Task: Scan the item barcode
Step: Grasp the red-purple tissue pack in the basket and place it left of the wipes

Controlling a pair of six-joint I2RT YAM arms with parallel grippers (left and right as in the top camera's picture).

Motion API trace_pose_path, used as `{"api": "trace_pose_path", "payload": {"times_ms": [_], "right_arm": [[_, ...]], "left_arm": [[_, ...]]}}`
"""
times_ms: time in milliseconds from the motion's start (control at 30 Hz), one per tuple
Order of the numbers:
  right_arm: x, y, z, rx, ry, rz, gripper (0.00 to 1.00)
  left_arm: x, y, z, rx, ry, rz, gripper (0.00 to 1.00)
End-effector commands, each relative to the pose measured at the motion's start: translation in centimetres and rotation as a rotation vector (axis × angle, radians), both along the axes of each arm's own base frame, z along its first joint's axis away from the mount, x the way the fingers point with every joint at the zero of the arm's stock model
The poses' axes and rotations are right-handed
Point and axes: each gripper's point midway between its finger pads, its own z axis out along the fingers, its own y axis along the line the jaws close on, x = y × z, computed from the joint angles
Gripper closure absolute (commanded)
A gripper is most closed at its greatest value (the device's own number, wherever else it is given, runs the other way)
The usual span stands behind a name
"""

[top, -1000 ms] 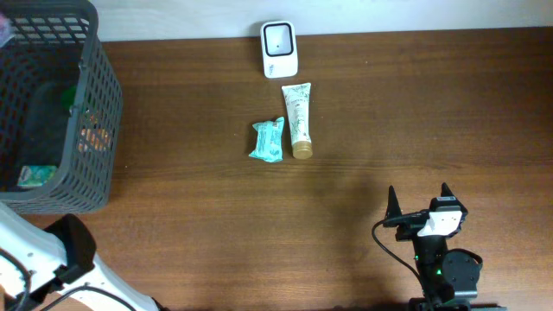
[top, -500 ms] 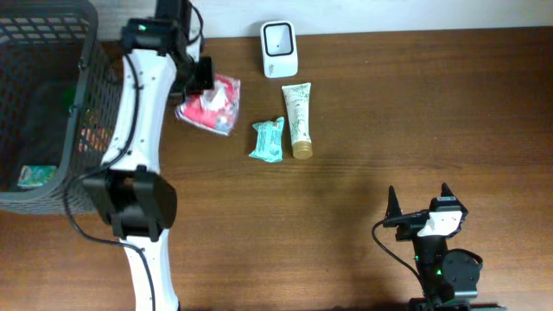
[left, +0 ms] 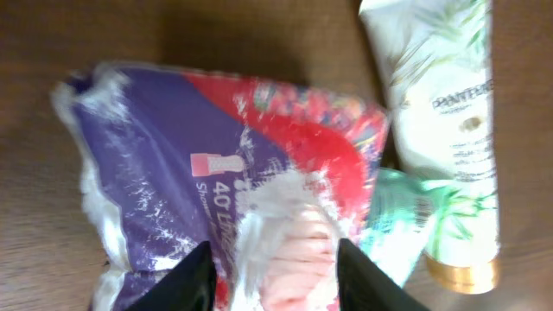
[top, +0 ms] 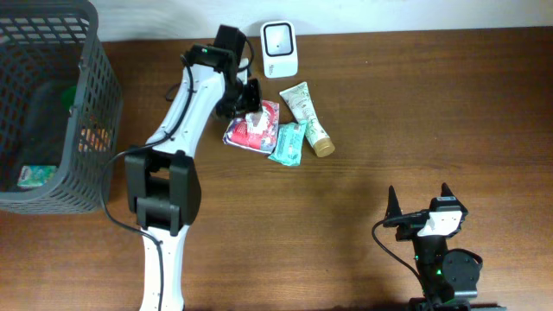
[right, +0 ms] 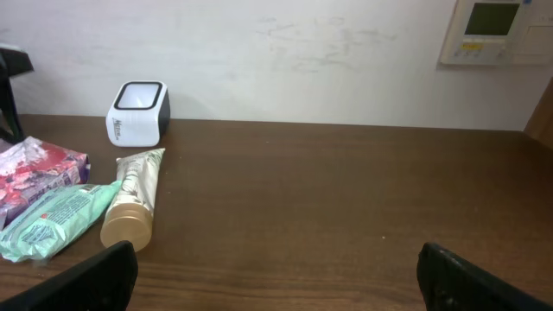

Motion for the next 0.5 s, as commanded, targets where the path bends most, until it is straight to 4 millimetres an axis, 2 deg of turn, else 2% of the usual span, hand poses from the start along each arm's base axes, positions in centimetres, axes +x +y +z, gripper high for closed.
{"api": "trace_pose_path", "payload": {"times_ms": [0, 33, 67, 133, 200, 233, 267, 333, 400, 467], "right_arm": [[0.0, 0.2, -0.3, 0.011, 0.005, 0.006, 0.02], [0.0, 0.2, -0.3, 0.011, 0.005, 0.006, 0.02], [0.0, 0.2, -0.3, 0.011, 0.005, 0.006, 0.01], [0.0, 0.2, -0.3, 0.011, 0.005, 0.006, 0.02], [0.0, 0.2, -0.3, 0.011, 0.005, 0.006, 0.02], [0.0, 0.2, -0.3, 0.011, 0.005, 0.006, 0.02], [0.0, 0.2, -0.3, 0.011, 0.005, 0.006, 0.01], [0.0, 0.2, -0.3, 0.011, 0.005, 0.006, 0.02], [0.0, 0.2, -0.3, 0.011, 0.005, 0.006, 0.01], [0.0, 0.2, -0.3, 0.011, 0.005, 0.006, 0.02]], "left_arm": [[2.8, 5.4, 6.0, 0.119, -0.124, 0.106, 0.20], [3.4, 7.6, 9.2, 0.150, -0.183, 0.124, 0.00], [4.0, 10.5, 14.5, 0.151, -0.300, 0.139, 0.01], [3.7, 16.0, 23.1, 0.140, -0.512, 0.253, 0.01], [2.2, 21.5, 27.4, 0.163, -0.615, 0.368, 0.01], [1.1, 25.4, 27.9, 0.211, -0.613, 0.450, 0.01], [-0.5, 29.7, 27.5, 0.237, -0.571, 0.542, 0.01], [-3.5, 35.3, 26.1, 0.255, -0.480, 0.701, 0.01], [-6.4, 41.7, 26.1, 0.287, -0.462, 0.873, 0.01], [-7.7, 44.0, 25.1, 0.264, -0.427, 0.921, 0.01]]}}
